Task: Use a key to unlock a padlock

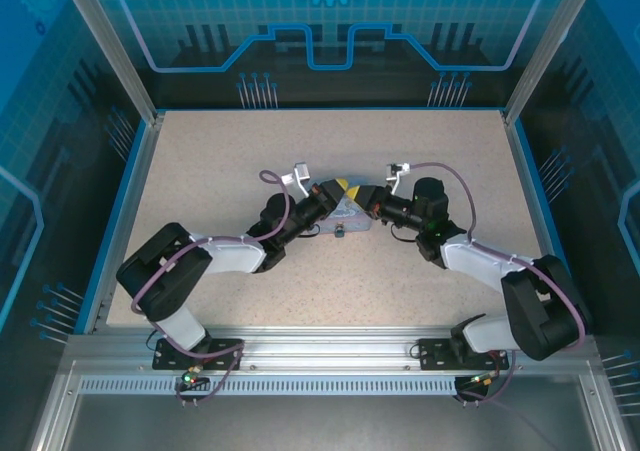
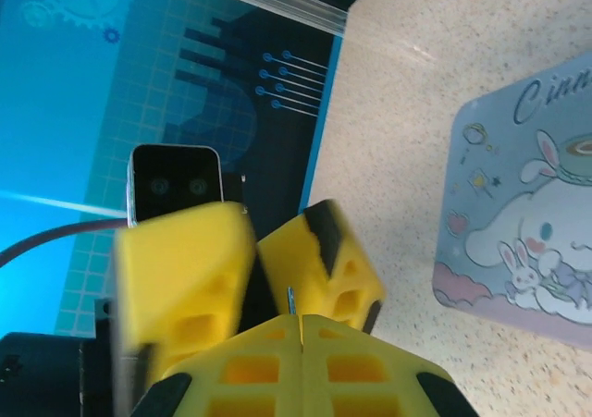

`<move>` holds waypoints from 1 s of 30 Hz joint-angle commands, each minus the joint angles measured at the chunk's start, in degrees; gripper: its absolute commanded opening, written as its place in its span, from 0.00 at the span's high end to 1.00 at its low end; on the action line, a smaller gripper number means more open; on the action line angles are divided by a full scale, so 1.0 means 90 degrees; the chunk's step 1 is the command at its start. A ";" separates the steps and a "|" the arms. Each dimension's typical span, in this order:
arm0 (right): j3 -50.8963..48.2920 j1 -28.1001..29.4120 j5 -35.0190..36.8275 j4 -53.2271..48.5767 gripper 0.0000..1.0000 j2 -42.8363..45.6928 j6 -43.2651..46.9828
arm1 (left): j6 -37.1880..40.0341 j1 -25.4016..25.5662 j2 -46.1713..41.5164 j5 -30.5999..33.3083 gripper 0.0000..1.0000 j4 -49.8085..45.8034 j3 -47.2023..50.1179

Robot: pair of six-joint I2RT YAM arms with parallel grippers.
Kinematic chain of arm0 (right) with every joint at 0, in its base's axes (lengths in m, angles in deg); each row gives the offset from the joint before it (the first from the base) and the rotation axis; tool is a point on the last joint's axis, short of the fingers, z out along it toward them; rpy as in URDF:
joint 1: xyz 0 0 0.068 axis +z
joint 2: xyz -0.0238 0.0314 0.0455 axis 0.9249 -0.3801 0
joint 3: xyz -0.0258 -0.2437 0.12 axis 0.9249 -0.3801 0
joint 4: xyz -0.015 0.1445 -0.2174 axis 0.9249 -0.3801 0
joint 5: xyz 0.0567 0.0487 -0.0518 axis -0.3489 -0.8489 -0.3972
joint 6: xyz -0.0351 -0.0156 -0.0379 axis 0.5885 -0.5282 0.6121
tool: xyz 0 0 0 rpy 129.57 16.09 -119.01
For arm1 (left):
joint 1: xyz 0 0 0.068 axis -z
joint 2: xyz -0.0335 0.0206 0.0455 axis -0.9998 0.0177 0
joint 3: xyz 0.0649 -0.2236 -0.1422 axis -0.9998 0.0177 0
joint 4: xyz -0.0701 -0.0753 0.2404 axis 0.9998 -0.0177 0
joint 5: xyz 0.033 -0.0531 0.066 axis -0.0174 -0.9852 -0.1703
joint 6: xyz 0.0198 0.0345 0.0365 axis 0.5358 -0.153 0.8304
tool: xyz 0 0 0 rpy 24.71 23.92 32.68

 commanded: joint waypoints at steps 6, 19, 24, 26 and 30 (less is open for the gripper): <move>0.1181 0.0576 0.1550 -0.3776 1.00 0.0852 0.3482 | -0.0135 -0.0410 -0.1096 -0.0942 0.40 -0.3117 -0.0493; 0.1213 0.2420 0.5075 -0.3972 1.00 0.0751 0.5840 | 0.0978 -0.0587 -0.1273 -0.1925 0.29 -0.8520 -0.2809; 0.1218 0.2534 0.5268 -0.3888 1.00 0.0740 0.6018 | 0.0972 -0.0586 -0.1235 -0.1947 0.29 -0.8856 -0.2890; 0.1223 0.2549 0.5296 -0.3874 1.00 0.0740 0.6059 | 0.0872 -0.0589 -0.1211 -0.2007 0.29 -0.8834 -0.2866; 0.1220 0.2550 0.5299 -0.3850 1.00 0.0742 0.6082 | 0.0658 -0.0593 -0.1142 -0.2098 0.31 -0.8646 -0.2817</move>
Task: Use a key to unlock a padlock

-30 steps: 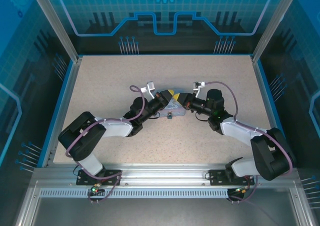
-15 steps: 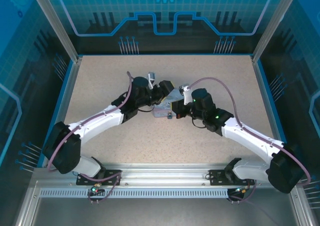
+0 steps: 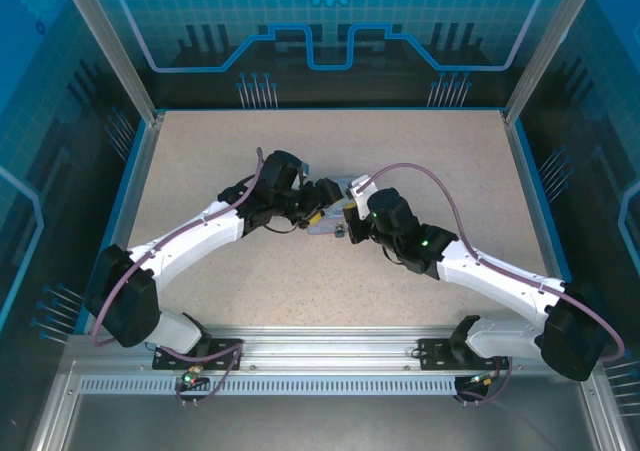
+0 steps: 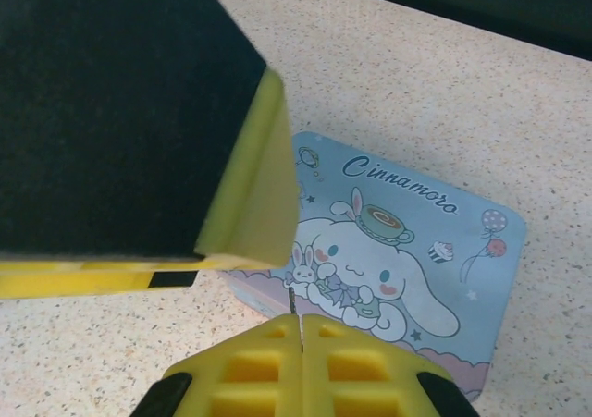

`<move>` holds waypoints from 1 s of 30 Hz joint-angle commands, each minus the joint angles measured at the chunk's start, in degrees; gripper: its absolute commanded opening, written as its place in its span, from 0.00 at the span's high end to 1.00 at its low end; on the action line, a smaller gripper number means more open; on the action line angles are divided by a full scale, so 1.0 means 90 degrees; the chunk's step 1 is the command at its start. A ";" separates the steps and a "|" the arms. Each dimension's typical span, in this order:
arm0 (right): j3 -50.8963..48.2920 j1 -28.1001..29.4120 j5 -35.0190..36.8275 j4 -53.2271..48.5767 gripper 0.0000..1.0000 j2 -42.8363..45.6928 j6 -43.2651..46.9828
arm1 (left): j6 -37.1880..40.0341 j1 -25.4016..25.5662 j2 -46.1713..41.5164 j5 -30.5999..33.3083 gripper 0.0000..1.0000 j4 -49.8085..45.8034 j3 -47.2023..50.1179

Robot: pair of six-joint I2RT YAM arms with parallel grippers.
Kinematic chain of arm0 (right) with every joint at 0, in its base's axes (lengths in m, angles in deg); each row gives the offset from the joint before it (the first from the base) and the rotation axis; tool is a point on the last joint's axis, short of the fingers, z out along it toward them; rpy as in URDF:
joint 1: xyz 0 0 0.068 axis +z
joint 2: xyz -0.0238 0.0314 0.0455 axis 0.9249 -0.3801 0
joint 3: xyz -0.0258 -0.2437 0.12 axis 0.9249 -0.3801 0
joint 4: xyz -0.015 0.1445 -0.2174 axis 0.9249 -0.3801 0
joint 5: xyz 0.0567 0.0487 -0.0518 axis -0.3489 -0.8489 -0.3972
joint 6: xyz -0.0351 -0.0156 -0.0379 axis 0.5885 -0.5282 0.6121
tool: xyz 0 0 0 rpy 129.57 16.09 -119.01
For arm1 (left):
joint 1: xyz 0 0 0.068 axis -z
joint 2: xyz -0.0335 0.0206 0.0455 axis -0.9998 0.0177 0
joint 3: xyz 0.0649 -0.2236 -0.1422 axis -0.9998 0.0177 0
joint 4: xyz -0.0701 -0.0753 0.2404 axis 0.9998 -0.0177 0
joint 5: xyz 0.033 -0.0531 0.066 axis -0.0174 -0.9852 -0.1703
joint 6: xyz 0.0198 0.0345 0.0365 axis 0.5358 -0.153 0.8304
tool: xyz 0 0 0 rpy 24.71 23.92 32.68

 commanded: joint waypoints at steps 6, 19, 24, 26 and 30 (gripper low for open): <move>-0.0052 0.0093 0.0136 0.0133 1.00 -0.0078 0.0163 | -0.0286 -0.0009 0.0296 -0.0250 0.34 0.0103 -0.0243; 0.0041 0.0113 -0.0018 0.0172 1.00 -0.0216 0.0123 | -0.0433 0.0152 0.0738 -0.0235 0.51 0.0361 -0.0521; 0.0055 0.0122 -0.0009 0.0183 1.00 -0.0242 0.0126 | -0.0445 0.0204 0.0793 -0.0235 0.58 0.0380 -0.0551; 0.0065 0.0120 -0.0018 0.0184 1.00 -0.0274 0.0126 | -0.0442 0.0221 0.0807 -0.0235 0.60 0.0391 -0.0551; 0.0082 0.0120 -0.0043 0.0192 1.00 -0.0308 0.0121 | -0.0448 0.0243 0.0831 -0.0235 0.68 0.0412 -0.0542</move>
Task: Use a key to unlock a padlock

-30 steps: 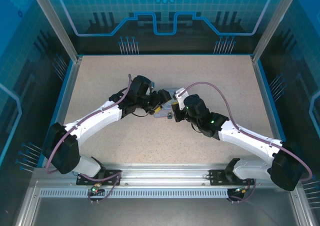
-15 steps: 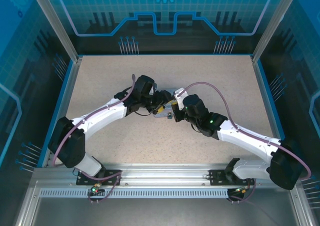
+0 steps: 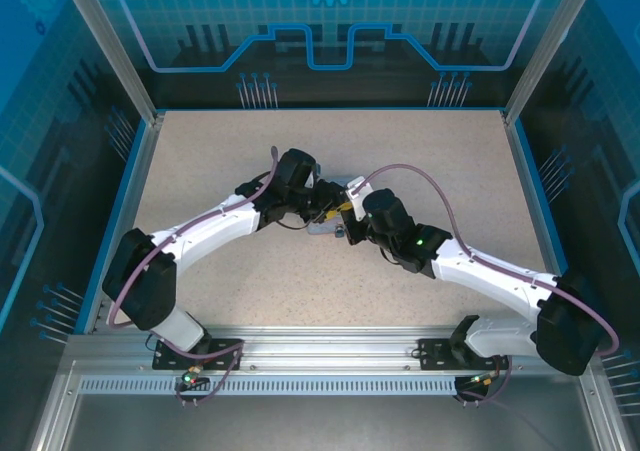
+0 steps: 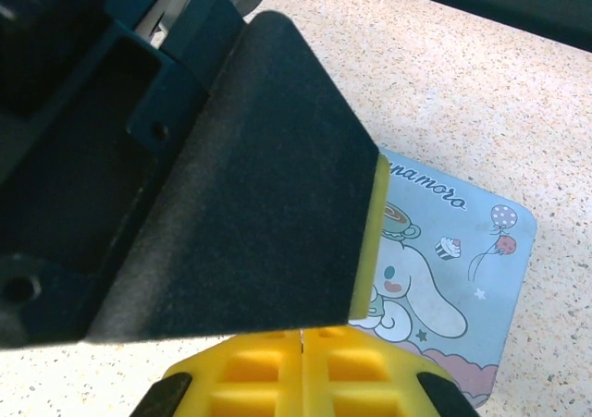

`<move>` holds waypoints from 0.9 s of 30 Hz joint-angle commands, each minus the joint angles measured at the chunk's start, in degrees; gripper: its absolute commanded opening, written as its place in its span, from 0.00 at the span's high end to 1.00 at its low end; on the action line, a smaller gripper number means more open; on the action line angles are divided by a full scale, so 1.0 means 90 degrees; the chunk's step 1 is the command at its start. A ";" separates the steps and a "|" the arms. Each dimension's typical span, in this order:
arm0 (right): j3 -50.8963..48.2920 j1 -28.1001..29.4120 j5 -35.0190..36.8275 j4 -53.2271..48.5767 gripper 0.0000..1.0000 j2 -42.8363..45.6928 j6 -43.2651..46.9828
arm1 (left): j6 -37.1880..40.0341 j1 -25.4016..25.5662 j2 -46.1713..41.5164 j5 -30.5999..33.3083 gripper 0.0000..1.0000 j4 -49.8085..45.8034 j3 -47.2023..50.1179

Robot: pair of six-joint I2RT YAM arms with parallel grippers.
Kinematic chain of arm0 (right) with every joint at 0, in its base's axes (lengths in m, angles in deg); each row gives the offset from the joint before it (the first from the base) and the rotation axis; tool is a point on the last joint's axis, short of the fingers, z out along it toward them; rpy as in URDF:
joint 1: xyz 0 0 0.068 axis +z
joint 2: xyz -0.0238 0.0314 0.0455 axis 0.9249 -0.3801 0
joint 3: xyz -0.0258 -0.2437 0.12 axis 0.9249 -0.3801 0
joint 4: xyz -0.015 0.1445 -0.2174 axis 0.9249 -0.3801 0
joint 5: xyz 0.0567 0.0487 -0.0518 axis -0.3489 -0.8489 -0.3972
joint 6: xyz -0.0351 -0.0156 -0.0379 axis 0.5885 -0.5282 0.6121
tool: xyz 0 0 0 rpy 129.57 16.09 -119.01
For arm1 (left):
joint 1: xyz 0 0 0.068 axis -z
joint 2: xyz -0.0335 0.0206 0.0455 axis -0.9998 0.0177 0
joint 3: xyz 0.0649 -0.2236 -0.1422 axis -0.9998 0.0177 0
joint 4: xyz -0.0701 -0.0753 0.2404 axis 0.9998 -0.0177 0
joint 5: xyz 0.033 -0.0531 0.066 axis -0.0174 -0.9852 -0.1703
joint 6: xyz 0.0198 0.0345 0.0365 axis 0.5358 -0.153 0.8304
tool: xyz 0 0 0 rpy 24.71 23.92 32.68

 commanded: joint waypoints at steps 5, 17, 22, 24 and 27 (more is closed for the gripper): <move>0.0068 0.0080 -0.0045 0.0093 1.00 -0.0038 0.0043 | -0.0087 0.0093 0.0104 -0.0165 0.75 0.0088 -0.0155; 0.0104 0.0082 -0.0009 0.0103 1.00 -0.0042 0.0024 | -0.0092 0.0147 0.0188 -0.0196 1.00 0.0196 -0.0141; 0.0254 0.0072 0.0073 -0.0147 0.96 -0.0029 -0.0084 | -0.0071 0.0158 0.0230 -0.0187 1.00 0.0309 -0.0116; 0.0335 -0.0009 0.0097 -0.0372 0.73 0.0089 -0.0310 | 0.0043 0.0161 0.0209 -0.0087 1.00 0.0430 -0.0051; 0.0292 -0.0316 -0.0234 -0.0642 0.54 0.0492 -0.0913 | 0.0315 0.0150 0.0155 0.0096 1.00 0.0933 0.0179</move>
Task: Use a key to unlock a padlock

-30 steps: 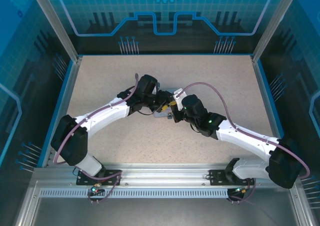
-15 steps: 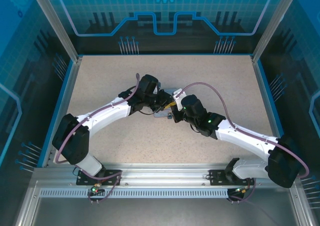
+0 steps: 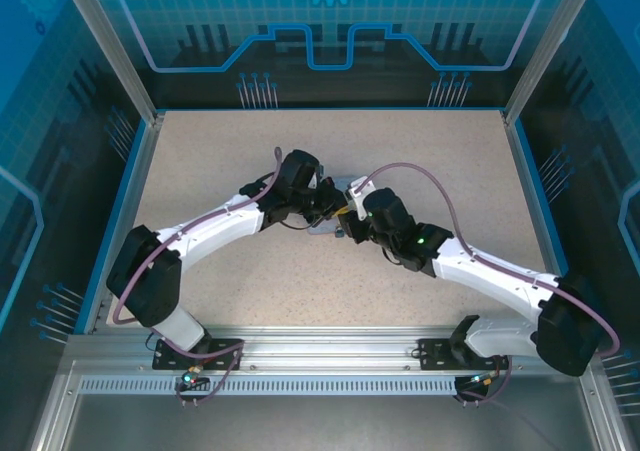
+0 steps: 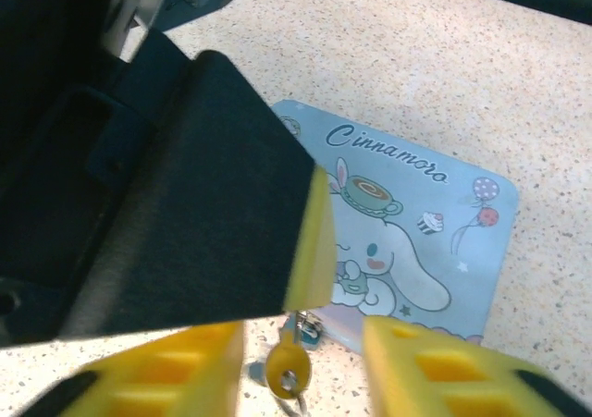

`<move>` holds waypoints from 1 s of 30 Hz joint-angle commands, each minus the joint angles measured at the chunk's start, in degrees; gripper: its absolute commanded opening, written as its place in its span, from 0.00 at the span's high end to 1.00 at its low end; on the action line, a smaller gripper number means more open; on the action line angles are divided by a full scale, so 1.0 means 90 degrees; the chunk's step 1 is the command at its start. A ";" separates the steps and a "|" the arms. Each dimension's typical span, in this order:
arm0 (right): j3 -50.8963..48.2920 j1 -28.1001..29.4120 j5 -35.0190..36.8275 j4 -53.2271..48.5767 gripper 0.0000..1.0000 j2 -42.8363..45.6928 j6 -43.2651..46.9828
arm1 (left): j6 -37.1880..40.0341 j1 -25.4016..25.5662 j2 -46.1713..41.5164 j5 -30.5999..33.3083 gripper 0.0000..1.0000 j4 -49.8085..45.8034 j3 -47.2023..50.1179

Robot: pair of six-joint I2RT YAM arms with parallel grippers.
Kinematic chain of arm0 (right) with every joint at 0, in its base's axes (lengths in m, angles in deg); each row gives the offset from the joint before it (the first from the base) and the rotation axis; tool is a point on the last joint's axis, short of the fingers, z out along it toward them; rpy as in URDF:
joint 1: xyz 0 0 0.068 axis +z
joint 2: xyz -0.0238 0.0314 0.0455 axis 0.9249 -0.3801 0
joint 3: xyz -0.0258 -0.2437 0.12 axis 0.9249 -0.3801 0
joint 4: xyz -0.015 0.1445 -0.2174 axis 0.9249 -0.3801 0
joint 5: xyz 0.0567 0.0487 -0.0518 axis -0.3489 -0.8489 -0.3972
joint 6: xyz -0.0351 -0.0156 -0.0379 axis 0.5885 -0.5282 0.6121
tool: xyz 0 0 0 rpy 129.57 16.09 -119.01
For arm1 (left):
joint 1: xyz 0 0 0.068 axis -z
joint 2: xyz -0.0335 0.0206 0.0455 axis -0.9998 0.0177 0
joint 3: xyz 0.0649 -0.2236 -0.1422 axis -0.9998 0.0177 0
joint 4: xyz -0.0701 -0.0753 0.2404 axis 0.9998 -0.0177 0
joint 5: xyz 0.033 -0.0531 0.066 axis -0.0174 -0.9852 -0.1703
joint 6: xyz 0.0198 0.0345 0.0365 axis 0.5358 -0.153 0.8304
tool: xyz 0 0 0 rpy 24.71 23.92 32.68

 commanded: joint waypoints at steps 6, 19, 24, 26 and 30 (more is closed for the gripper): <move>-0.0289 -0.1336 -0.1725 -0.0309 0.42 0.1388 -0.2297 | 0.1097 0.0073 -0.0262 0.0629 1.00 0.1432 0.0545; -0.1564 -0.3172 -0.4714 0.3511 0.32 0.0904 -0.6030 | 0.2259 0.0071 -0.0722 0.1201 1.00 0.3439 0.1053; -0.1550 -0.3149 -0.4709 0.4674 0.32 0.0431 -0.6843 | 0.2143 0.0069 -0.0905 0.1673 1.00 0.4746 0.1578; -0.1541 -0.3118 -0.4639 0.5170 0.32 0.0230 -0.7189 | 0.2028 0.0075 -0.0922 0.1849 1.00 0.5255 0.1767; -0.1433 -0.2965 -0.4478 0.5792 0.33 -0.0107 -0.7513 | 0.1817 0.0076 -0.0843 0.2029 1.00 0.5883 0.1919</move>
